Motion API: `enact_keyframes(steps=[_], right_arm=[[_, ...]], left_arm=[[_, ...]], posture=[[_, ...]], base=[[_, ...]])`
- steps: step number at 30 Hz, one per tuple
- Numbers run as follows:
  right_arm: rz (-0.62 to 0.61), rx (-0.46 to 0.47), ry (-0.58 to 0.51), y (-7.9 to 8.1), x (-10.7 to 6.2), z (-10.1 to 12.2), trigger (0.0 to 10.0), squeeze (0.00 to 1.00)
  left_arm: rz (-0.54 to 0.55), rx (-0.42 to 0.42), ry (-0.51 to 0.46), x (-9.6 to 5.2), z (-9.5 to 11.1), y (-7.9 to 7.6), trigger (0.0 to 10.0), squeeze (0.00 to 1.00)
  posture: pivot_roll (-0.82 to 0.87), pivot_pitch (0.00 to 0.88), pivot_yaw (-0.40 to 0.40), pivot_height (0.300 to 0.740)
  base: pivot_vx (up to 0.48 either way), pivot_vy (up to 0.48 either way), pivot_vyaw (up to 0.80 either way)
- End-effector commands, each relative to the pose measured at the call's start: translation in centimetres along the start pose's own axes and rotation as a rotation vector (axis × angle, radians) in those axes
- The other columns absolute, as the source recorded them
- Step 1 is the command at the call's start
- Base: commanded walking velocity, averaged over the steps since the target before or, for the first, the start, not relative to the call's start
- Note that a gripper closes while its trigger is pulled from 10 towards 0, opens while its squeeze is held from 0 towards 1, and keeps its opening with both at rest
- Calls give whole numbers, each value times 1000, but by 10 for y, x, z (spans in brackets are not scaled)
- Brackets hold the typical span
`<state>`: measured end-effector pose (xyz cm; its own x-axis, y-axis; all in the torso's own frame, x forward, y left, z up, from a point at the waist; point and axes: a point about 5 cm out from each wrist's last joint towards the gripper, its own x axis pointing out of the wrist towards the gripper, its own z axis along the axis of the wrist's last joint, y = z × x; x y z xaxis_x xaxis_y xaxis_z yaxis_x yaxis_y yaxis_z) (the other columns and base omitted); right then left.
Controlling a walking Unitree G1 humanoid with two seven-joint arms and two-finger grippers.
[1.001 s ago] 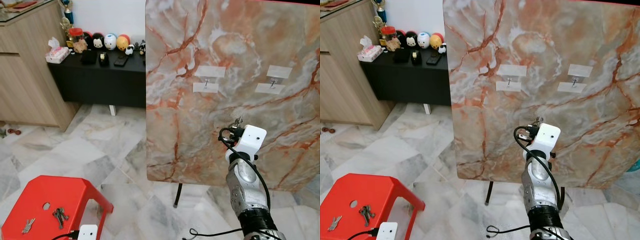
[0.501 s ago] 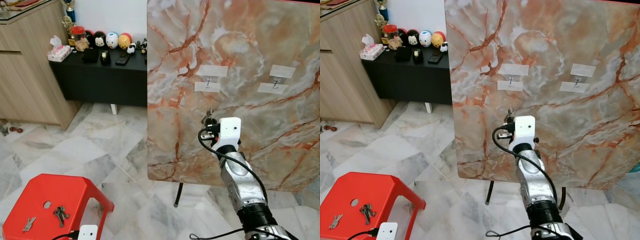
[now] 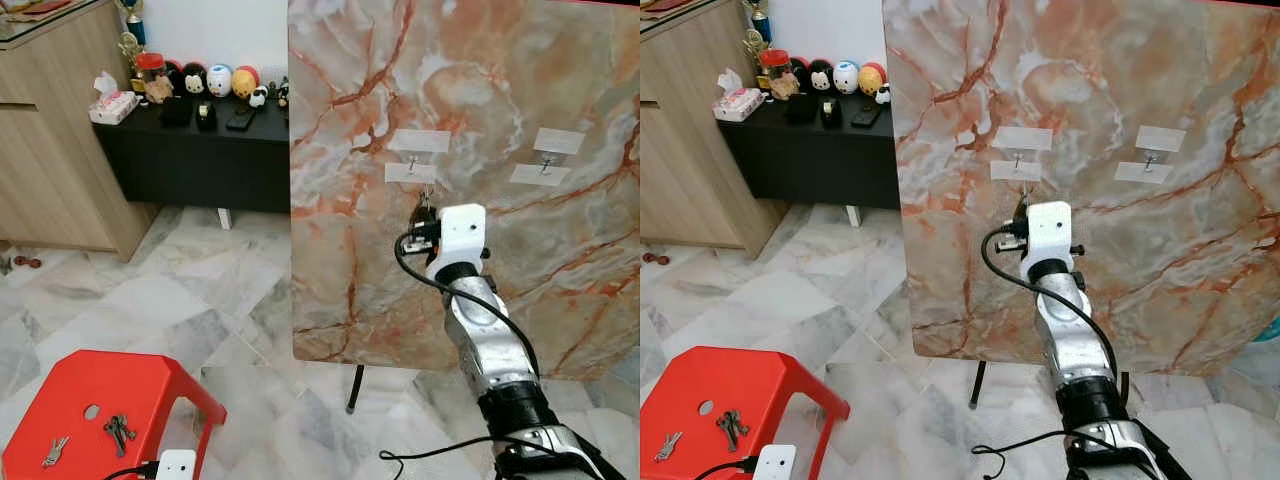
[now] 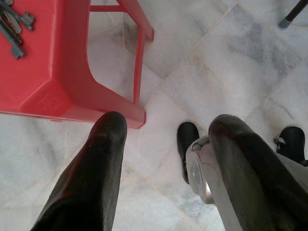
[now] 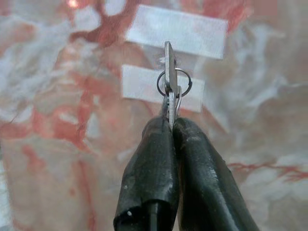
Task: Hang keys on a hook
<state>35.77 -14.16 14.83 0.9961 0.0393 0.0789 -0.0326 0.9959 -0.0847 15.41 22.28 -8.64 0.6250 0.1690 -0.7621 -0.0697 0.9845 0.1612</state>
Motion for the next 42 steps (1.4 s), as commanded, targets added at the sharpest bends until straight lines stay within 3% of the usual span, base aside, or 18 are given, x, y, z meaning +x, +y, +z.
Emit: enact_keyframes(steps=[1, 3, 11, 23, 28, 33, 42], right_arm=[[-62, 3, -8, -5, 4, 5, 10000, 0], [-103, 53, 7, -4, 6, 4, 10000, 0], [-179, 114, 66, 1, 15, 3, 10000, 0], [-120, 136, 45, 11, 12, 1, 10000, 0], [-58, 121, 40, 10, 11, 0, 10000, 0], [124, 34, 15, 12, 11, 7, 10000, 0], [313, 46, -4, -4, 11, 20, 10000, 0]], left_arm=[[-9, 5, 14, -1, -4, -2, 10000, 0], [-9, 7, 13, -1, -4, -1, 10000, 0], [-5, 5, 14, -1, -5, -1, 10000, 0], [-2, -5, 18, -2, -6, 0, 10000, 0], [-6, -5, 16, -2, -5, -1, 10000, 0], [-9, -4, 14, -1, -4, -2, 10000, 0], [-11, -4, 9, 0, -2, -3, 10000, 0]], posture=[[75, 21, -47, 737], [78, 17, -46, 737], [83, 33, -47, 737], [75, 48, -45, 737], [70, 49, -45, 737], [67, 46, -45, 737], [58, 41, -43, 737]], base=[[0, 0, 0], [0, 0, 0], [0, 0, 0], [0, 0, 0], [0, 0, 0], [0, 0, 0], [0, 0, 0]])
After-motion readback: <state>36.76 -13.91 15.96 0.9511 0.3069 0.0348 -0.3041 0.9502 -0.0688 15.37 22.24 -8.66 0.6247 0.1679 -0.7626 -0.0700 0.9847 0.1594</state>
